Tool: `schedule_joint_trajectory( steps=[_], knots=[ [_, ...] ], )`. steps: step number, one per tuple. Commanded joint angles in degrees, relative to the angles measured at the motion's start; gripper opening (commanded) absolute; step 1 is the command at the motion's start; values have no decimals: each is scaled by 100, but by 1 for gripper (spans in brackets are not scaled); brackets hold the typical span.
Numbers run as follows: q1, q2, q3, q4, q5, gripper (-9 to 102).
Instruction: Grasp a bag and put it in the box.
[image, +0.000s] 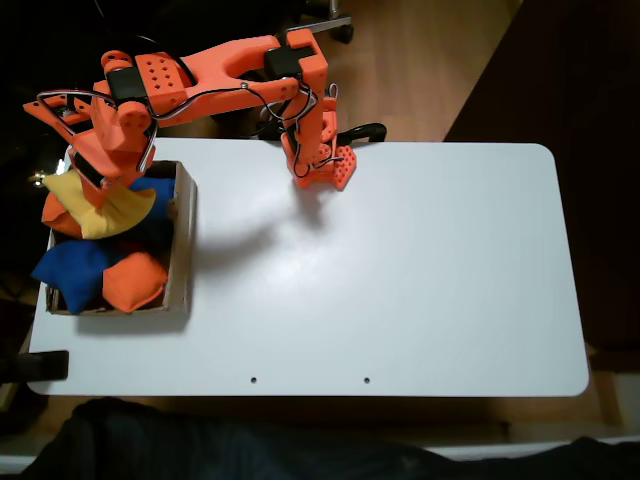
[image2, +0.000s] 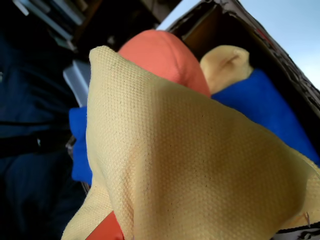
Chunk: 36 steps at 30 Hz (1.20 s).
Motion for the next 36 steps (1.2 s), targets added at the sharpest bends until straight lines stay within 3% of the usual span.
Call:
schedule_joint_trajectory(
  steps=[1, 10, 36],
  knots=[
    [35, 123, -404, -202, -44, 12],
    [18, 105, -308, -246, -53, 24],
    [-237, 853, 791, -422, -229, 27]
  ],
)
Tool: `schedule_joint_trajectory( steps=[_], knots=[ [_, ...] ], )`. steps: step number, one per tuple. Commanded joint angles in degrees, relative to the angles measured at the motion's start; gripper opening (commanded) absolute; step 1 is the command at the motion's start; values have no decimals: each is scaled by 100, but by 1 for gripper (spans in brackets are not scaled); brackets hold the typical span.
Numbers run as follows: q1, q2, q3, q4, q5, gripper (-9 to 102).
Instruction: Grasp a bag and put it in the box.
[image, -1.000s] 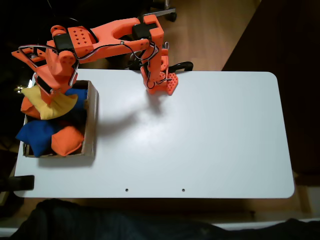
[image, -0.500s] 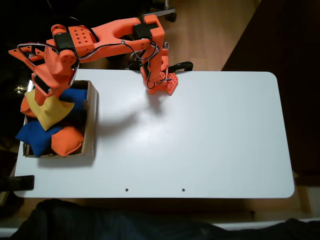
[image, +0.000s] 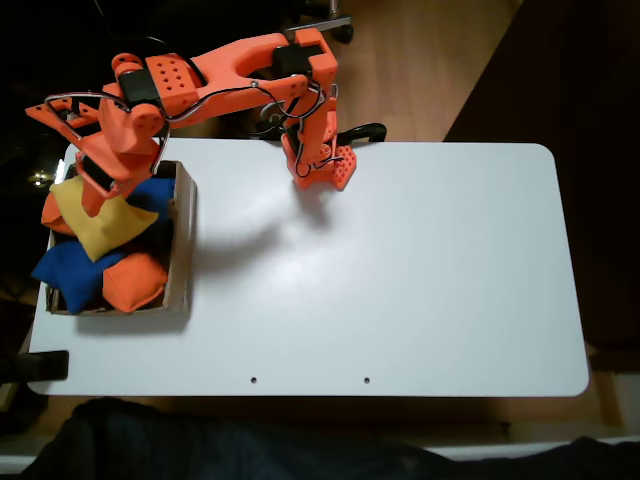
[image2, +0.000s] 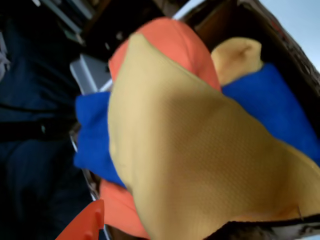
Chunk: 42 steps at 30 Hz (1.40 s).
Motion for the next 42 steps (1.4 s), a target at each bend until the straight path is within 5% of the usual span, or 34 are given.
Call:
schedule_joint_trajectory(
  steps=[1, 31, 42],
  knots=[
    [-79, 439, 149, -114, -44, 27],
    [-457, 993, 1521, -158, -422, 59],
    [-413, 870, 1521, -378, -308, 90]
  ],
)
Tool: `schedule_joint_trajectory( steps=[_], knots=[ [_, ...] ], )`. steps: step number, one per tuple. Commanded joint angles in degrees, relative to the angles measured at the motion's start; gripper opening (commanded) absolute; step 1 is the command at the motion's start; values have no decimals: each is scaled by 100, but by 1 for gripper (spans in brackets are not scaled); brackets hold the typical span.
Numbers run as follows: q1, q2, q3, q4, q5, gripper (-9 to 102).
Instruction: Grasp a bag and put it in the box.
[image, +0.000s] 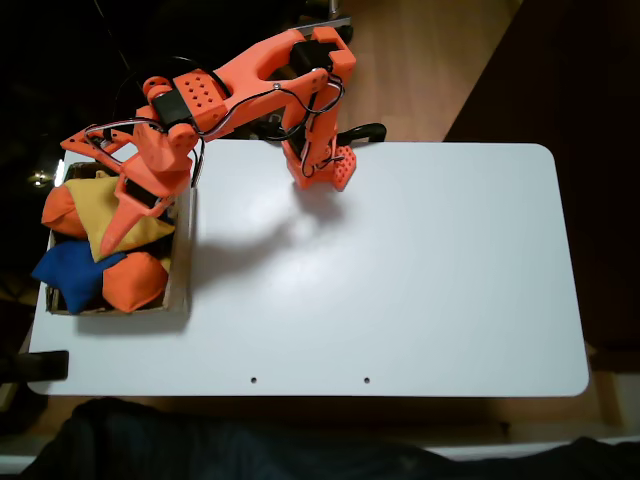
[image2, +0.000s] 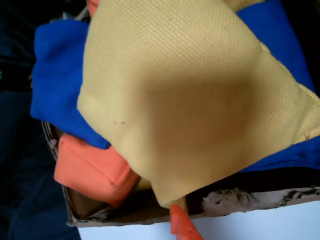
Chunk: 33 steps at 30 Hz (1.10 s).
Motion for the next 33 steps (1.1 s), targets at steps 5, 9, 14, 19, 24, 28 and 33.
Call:
schedule_joint_trajectory(
  steps=[5, 9, 14, 19, 24, 28, 33],
  knots=[
    [53, 105, -18, -88, 185, 98],
    [26, 141, -18, -105, 141, 99],
    [-176, 343, 114, -62, -413, 99],
    [-439, 712, 281, -141, -35, 99],
    [-729, 1046, 281, 26, 483, 99],
    [-967, 1301, 281, 149, 624, 99],
    [-1327, 1705, 281, 360, 1046, 99]
  ],
)
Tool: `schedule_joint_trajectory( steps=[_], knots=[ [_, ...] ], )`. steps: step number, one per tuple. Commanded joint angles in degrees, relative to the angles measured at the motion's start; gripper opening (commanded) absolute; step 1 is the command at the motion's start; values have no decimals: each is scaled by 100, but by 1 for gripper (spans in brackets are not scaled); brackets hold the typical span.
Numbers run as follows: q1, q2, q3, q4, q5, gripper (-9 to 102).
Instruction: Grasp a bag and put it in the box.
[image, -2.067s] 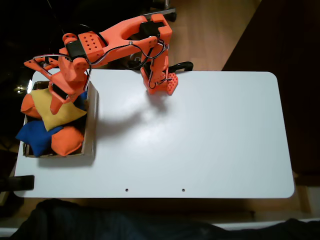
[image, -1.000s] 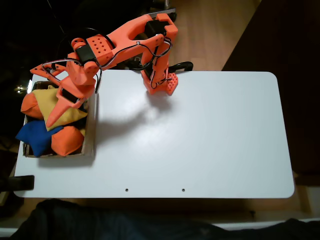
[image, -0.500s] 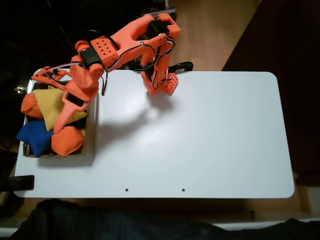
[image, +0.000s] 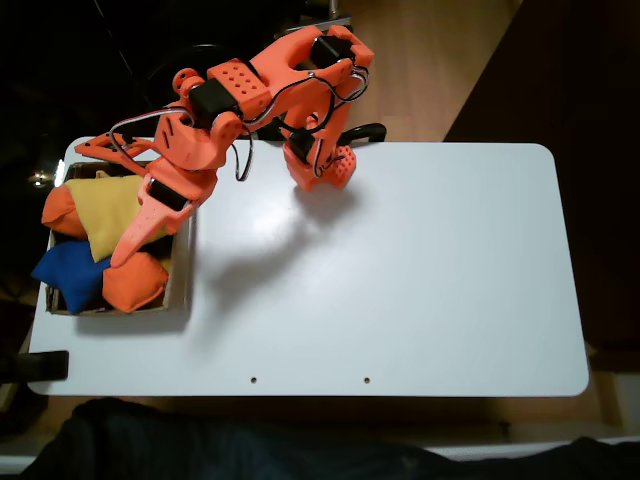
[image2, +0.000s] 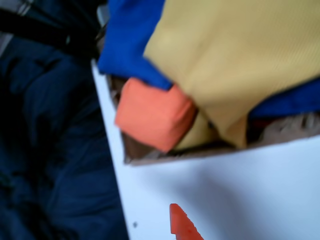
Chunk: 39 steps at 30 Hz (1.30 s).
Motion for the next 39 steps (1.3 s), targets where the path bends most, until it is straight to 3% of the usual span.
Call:
schedule_joint_trajectory(
  steps=[1, 18, 21, 37, 39],
  knots=[
    [-229, 378, 9, 97, 325, 99],
    [-2672, 1538, 9, 694, 2013, 98],
    [-3050, 1749, 9, 782, 2188, 92],
    [-4298, 2646, 97, 958, 2505, 83],
    [-4403, 2760, 149, 923, 2505, 78]
  ],
)
